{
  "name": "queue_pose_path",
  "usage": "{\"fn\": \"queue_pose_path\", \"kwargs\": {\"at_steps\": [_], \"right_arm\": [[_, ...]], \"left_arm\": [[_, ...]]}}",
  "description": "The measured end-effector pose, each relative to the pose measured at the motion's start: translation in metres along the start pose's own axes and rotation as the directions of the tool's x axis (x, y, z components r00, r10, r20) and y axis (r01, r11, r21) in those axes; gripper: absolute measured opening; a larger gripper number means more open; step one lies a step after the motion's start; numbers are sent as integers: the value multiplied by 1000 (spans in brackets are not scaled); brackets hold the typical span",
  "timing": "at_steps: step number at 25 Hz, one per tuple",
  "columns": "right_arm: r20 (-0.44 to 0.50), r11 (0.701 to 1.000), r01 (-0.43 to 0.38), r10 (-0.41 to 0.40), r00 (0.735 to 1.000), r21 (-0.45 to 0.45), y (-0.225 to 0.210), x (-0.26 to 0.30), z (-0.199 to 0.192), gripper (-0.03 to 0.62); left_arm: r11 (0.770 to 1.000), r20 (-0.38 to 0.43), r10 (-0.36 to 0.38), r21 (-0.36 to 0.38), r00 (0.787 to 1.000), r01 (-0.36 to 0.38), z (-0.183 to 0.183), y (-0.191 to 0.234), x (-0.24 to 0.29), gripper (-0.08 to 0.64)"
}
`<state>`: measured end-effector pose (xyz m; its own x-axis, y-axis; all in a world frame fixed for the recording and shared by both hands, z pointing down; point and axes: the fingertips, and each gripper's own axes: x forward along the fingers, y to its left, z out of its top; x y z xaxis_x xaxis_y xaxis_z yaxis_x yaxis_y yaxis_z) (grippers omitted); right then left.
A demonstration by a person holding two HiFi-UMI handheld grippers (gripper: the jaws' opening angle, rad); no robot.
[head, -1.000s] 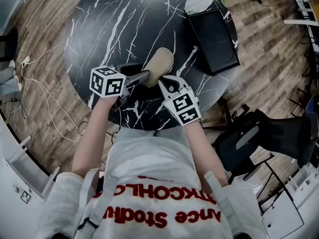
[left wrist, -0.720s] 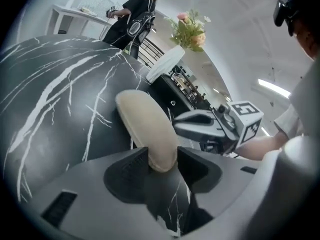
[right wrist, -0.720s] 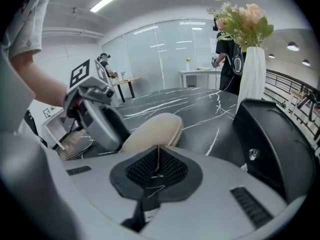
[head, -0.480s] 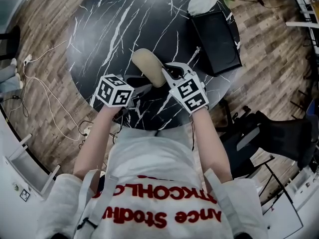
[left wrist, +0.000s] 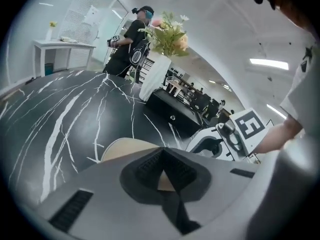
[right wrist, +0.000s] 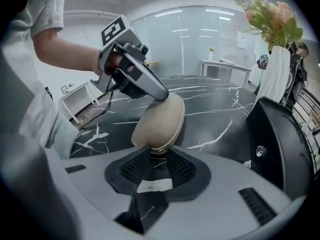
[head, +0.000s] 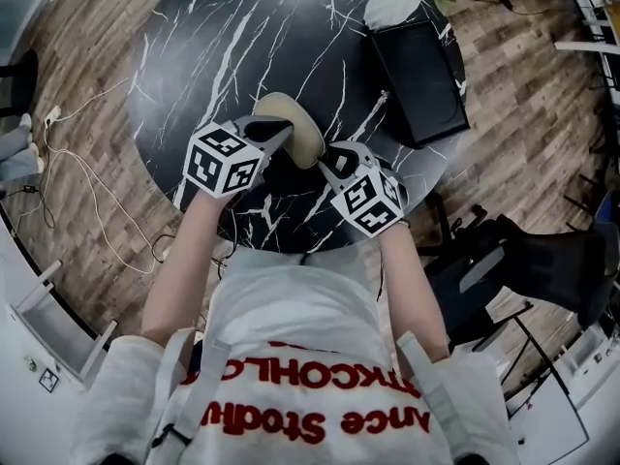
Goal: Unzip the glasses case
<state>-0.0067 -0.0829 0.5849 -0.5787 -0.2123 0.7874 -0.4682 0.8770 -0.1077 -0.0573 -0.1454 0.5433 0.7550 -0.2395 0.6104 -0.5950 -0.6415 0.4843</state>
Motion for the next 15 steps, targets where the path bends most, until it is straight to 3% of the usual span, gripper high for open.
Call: {"fn": "queue_pose_path", "kwargs": {"at_steps": [9,15], "right_arm": [[63,995,-96,94,994,31,1,1,-1,99],[82,994,-104,100,992,44,3,0,-4,51]], "left_arm": [[1000,20,-10,-2,1000,10,-1,0,0,6],[1000,35,3,-17,999,-2,-2,1,-1,6]]}}
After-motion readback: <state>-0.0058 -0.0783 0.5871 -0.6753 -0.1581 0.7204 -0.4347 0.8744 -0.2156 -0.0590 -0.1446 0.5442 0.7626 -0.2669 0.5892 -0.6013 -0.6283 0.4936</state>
